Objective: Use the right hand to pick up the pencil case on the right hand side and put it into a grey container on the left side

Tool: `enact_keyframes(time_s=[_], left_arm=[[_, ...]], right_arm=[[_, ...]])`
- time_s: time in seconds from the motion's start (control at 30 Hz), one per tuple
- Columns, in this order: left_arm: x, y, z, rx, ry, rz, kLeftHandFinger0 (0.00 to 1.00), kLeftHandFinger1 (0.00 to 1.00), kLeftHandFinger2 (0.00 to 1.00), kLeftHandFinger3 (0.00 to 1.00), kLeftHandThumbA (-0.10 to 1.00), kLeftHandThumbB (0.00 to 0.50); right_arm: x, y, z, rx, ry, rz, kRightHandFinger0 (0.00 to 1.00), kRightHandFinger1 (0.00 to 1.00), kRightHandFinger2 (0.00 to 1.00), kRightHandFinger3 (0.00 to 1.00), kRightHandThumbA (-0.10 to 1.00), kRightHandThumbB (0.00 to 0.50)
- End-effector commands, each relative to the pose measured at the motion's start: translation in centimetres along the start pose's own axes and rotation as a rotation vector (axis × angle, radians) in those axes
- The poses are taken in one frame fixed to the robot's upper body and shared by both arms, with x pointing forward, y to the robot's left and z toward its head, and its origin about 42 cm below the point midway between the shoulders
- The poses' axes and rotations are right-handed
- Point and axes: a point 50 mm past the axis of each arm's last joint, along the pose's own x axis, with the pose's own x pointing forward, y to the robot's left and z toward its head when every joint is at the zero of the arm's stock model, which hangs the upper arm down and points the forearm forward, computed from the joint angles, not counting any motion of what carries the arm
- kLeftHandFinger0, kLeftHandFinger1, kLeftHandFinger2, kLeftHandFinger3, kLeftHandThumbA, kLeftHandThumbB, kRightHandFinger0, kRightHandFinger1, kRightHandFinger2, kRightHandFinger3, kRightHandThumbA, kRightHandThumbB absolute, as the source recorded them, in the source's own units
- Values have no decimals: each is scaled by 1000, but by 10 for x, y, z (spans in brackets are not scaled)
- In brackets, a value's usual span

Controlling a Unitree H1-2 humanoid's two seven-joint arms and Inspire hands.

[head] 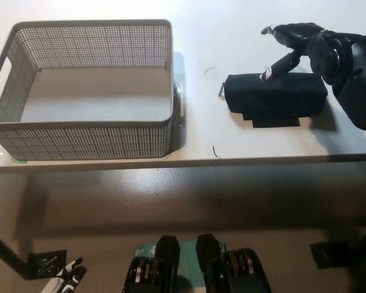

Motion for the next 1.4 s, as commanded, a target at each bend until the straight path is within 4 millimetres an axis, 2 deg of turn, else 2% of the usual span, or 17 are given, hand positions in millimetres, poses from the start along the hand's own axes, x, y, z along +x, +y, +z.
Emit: enact_keyframes(time_s=[0.0,0.13,0.27,0.3,0.37,0.4,0.5,0.57,0.63,0.73,0.77,0.8,0.83,1.2,1.3,1.33,1.37], left_arm=[[3,12,11,38,-78,7,1000,1000,1000,1000,1000,323],[4,12,11,34,-65,3,1000,1000,1000,1000,1000,339],[6,11,12,30,-83,-3,1000,1000,1000,1000,1000,317],[6,11,12,31,-82,-2,1000,1000,1000,1000,1000,332],[6,11,12,31,-82,-2,1000,1000,1000,1000,1000,331],[8,12,14,42,-82,-3,1000,1000,1000,1000,1000,326],[8,12,14,47,-83,-2,1000,1000,1000,1000,1000,342],[9,12,15,47,-98,-5,1000,1000,1000,1000,1000,336],[9,12,14,44,-112,-9,1000,1000,1000,1000,1000,329],[10,12,14,44,-114,-9,1000,1000,1000,1000,1000,329],[8,11,16,41,-116,-15,1000,1000,1000,1000,1000,297],[8,11,17,37,-130,-17,1000,1000,1000,1000,1000,292],[8,12,17,50,-119,-18,1000,1000,1000,1000,1000,317],[15,15,23,62,-142,-25,1000,1000,1000,1000,1000,327],[15,15,23,79,-145,-23,1000,1000,1000,1000,1000,327],[15,15,23,84,-137,-24,1000,1000,1000,1000,1000,342],[16,15,23,86,-136,-27,1000,1000,1000,1000,1000,338]], right_arm=[[-4,-30,12,32,-23,-14,1000,1000,1000,1000,1000,500],[1,-16,8,64,-17,10,1000,1000,1000,1000,1000,500],[5,-4,6,83,-18,26,1000,1000,1000,1000,1000,500],[7,1,7,83,-15,36,1000,1000,1000,1000,1000,500],[7,1,7,84,-15,36,1000,1000,1000,1000,1000,500],[11,14,7,88,-13,55,1000,1000,1000,1000,1000,500],[13,20,7,98,-15,64,1000,1000,1000,1000,1000,500],[17,42,7,96,1,102,1000,1000,1000,1000,1000,500],[19,53,7,95,7,123,1000,1000,1000,1000,1000,500],[20,54,7,95,7,121,1000,1000,1000,1000,1000,500],[22,79,4,103,23,158,1000,1000,1000,1000,1000,500],[22,85,3,113,26,165,1000,1000,1000,1000,1000,500],[22,95,3,125,32,175,1000,1000,1000,1000,995,500],[21,132,-3,122,61,216,1000,1000,1000,1000,986,500],[20,140,-3,135,56,216,1000,1000,1000,1000,914,500],[20,142,-3,126,58,194,1000,1000,1000,1000,829,500],[20,143,-4,131,60,145,1000,1000,1000,1000,675,440]])
